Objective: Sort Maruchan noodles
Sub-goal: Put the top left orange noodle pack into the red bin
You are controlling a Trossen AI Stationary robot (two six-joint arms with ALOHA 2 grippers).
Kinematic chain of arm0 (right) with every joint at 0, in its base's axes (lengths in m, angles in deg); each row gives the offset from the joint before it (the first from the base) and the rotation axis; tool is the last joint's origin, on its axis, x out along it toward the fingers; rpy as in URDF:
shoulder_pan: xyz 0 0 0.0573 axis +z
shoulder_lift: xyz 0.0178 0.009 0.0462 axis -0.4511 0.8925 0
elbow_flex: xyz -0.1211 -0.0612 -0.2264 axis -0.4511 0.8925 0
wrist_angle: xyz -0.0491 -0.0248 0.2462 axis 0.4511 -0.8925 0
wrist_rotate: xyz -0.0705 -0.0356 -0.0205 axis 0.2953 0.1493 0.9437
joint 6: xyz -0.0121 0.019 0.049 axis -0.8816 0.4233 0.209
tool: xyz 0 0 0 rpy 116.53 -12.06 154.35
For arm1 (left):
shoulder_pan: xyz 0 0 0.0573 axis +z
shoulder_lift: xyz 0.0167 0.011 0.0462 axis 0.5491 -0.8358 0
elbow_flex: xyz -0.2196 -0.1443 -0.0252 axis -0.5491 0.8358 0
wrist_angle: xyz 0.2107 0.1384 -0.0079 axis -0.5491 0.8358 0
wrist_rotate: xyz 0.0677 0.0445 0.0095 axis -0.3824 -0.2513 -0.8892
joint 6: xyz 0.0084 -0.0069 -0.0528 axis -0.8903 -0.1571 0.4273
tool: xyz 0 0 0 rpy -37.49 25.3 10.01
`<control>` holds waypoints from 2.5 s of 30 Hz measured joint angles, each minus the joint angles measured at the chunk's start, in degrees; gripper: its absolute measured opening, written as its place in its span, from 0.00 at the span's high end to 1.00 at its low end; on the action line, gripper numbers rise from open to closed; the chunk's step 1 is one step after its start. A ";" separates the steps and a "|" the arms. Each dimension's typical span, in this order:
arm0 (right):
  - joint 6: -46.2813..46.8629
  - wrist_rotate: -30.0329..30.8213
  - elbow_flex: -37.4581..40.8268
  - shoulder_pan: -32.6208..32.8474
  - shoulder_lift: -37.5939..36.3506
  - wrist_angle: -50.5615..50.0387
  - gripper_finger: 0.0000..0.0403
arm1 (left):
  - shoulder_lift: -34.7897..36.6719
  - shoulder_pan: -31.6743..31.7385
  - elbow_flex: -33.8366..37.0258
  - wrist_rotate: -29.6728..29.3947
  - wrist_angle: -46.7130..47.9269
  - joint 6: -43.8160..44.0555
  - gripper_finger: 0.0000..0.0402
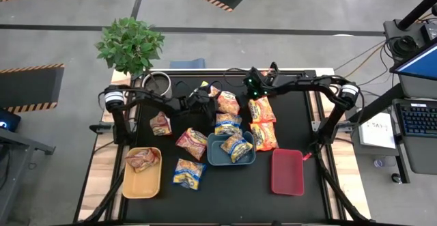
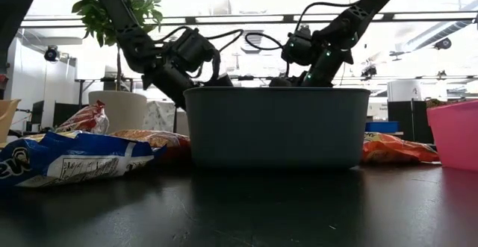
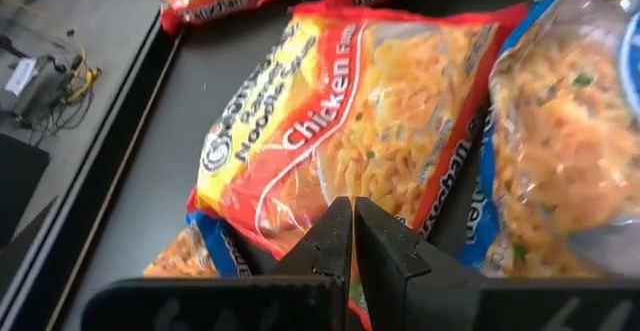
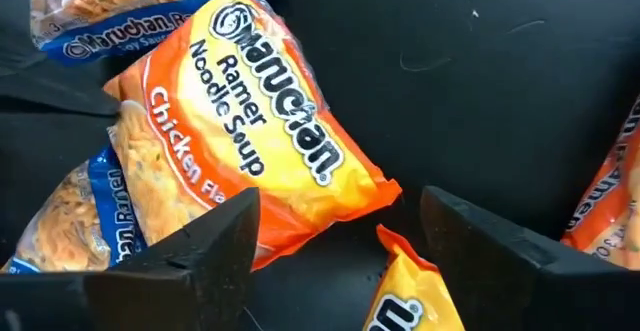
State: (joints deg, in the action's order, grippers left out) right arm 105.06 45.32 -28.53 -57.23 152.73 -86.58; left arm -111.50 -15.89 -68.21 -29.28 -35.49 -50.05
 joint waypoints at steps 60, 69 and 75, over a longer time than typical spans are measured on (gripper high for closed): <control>12.98 -11.31 9.47 0.66 9.99 37.57 0.30 | -0.81 1.55 0.12 -0.49 3.03 2.73 1.00; 11.11 -11.82 8.09 0.79 10.01 37.68 0.39 | -0.81 1.50 0.11 -0.03 2.73 3.36 1.00; 10.50 -11.68 8.09 0.79 9.98 38.06 0.46 | -0.81 1.50 0.12 -0.03 2.55 4.02 1.00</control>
State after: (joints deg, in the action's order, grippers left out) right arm 115.57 33.65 -20.45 -56.44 162.72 -48.51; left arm -112.30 -14.39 -68.09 -29.32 -32.95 -46.02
